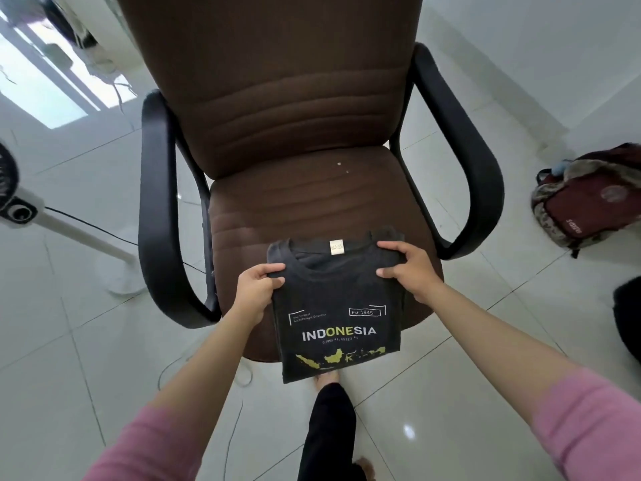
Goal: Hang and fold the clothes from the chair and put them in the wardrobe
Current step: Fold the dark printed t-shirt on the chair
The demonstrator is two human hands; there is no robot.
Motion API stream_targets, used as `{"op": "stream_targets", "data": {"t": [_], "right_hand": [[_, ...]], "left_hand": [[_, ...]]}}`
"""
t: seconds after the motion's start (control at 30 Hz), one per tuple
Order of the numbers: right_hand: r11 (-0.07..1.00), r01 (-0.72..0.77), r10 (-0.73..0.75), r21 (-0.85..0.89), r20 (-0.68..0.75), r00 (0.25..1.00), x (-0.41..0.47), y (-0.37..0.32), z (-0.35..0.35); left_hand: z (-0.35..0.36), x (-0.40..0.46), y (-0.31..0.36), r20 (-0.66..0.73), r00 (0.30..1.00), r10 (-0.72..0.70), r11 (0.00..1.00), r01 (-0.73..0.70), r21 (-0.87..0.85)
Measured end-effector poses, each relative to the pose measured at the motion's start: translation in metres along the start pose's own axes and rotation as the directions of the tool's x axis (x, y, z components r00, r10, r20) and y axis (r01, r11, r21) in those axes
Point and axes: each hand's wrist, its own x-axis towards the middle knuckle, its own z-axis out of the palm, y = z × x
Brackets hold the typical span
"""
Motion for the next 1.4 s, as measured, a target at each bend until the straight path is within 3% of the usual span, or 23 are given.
{"op": "stream_targets", "data": {"t": [0.17,0.3,0.5,0.63,0.77,1.0,1.2,1.4], "right_hand": [[0.990,0.143,-0.144,-0.018,-0.102,0.984,-0.082,-0.014,-0.031],[0.965,0.262,-0.259,-0.017,-0.222,0.940,-0.159,-0.031,-0.070],[0.889,0.455,-0.433,-0.053,-0.419,0.798,-0.273,-0.079,-0.143],[0.819,0.549,-0.544,-0.166,-0.526,0.654,-0.351,-0.112,-0.186],[0.760,0.613,-0.589,-0.216,-0.627,0.510,-0.424,-0.134,-0.208],[0.721,0.642,-0.574,-0.262,-0.744,0.342,-0.518,-0.149,-0.190],[0.756,0.587,-0.476,-0.291,-0.859,0.188,-0.569,-0.136,-0.133],[0.832,0.469,-0.355,-0.296,-0.934,0.042,-0.639,-0.097,-0.074]], "left_hand": [[0.015,-0.063,0.019,0.071,0.986,0.148,0.988,-0.150,0.024],[0.037,-0.127,0.051,0.217,0.928,0.303,0.948,-0.316,0.031],[0.081,-0.233,0.122,0.437,0.737,0.517,0.818,-0.575,0.001],[0.113,-0.303,0.170,0.559,0.581,0.592,0.760,-0.634,-0.146],[0.137,-0.357,0.209,0.716,0.426,0.553,0.797,-0.521,-0.306],[0.168,-0.394,0.249,0.910,0.173,0.376,0.830,-0.500,-0.248],[0.163,-0.417,0.251,0.957,-0.043,0.287,0.787,-0.560,-0.261],[0.167,-0.465,0.213,0.947,-0.250,0.202,0.801,-0.514,-0.307]]}}
